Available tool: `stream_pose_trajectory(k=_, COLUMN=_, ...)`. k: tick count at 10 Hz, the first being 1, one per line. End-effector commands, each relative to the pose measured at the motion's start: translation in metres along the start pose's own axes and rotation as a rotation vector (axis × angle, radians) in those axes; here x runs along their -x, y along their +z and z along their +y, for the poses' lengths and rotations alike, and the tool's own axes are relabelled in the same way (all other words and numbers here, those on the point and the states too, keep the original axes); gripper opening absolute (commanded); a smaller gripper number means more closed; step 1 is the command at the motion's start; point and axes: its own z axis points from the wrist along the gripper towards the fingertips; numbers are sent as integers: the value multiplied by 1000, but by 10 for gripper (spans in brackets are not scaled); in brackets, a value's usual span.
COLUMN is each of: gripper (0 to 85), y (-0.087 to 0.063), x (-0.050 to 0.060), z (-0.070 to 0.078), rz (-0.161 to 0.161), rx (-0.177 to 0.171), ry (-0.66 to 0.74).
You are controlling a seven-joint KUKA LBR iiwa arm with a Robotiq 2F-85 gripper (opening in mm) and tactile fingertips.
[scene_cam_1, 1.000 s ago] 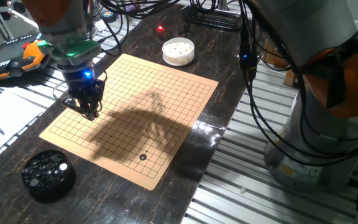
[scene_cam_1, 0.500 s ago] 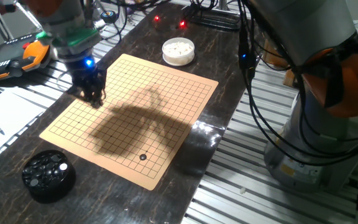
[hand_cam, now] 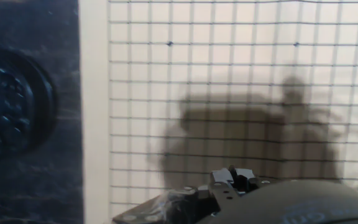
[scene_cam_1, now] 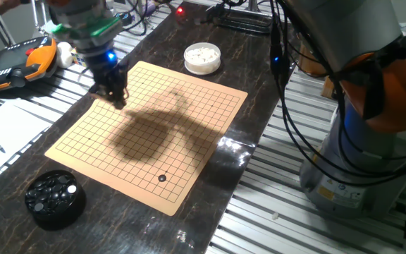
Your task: Play the first move as black on the 3-4 point in the upper right corner of the Go board
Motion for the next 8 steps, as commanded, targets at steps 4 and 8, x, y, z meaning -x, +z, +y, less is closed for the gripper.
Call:
stream_pose_trajectory(k=4, gripper=17, y=-9, x=-20, z=-137, rz=0, rx=-27, ry=-21)
stream_pose_trajectory(k=8, gripper=17, y=-16, x=-37, z=-171, rz=1, rx=-49, ry=-71)
